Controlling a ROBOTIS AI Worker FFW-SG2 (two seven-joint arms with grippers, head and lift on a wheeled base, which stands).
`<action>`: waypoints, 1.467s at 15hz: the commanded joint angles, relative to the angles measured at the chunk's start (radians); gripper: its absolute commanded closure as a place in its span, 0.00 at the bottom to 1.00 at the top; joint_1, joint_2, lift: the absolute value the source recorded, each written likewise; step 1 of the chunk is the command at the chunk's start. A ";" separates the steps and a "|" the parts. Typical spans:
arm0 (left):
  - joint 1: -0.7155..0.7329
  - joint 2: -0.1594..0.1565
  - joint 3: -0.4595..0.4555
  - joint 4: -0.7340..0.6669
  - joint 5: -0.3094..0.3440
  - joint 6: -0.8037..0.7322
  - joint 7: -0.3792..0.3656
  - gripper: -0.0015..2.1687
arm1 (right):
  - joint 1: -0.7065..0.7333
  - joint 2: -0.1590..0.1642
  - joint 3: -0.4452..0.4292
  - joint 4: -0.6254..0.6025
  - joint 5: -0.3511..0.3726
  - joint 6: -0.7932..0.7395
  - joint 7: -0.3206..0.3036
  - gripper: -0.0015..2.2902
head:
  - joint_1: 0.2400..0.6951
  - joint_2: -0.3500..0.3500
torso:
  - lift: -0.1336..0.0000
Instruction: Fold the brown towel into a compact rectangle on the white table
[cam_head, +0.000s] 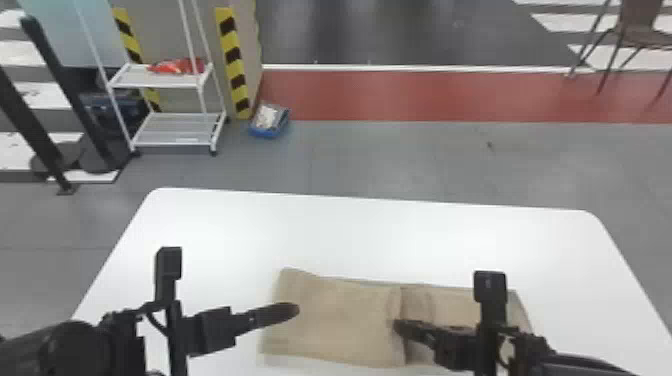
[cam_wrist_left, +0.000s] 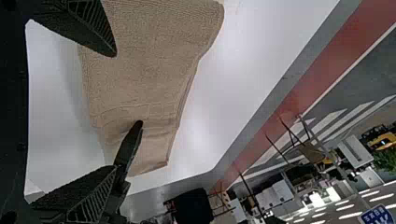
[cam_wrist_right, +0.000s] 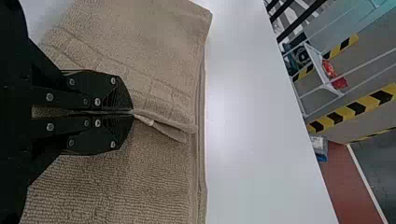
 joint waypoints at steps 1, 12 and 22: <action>0.002 0.000 0.004 -0.001 0.003 0.002 0.000 0.01 | 0.019 0.001 0.007 -0.053 -0.026 0.032 0.003 0.48 | 1.00 0.50 | 1.00; 0.010 0.011 0.049 -0.006 0.007 -0.001 0.000 0.01 | 0.082 0.001 -0.132 -0.407 -0.066 0.324 0.091 0.48 | 1.00 0.53 | 1.00; 0.020 0.011 0.022 -0.015 0.001 0.008 0.011 0.01 | 0.006 0.001 -0.355 -0.383 -0.068 0.462 0.227 0.48 | 1.00 0.37 | 1.00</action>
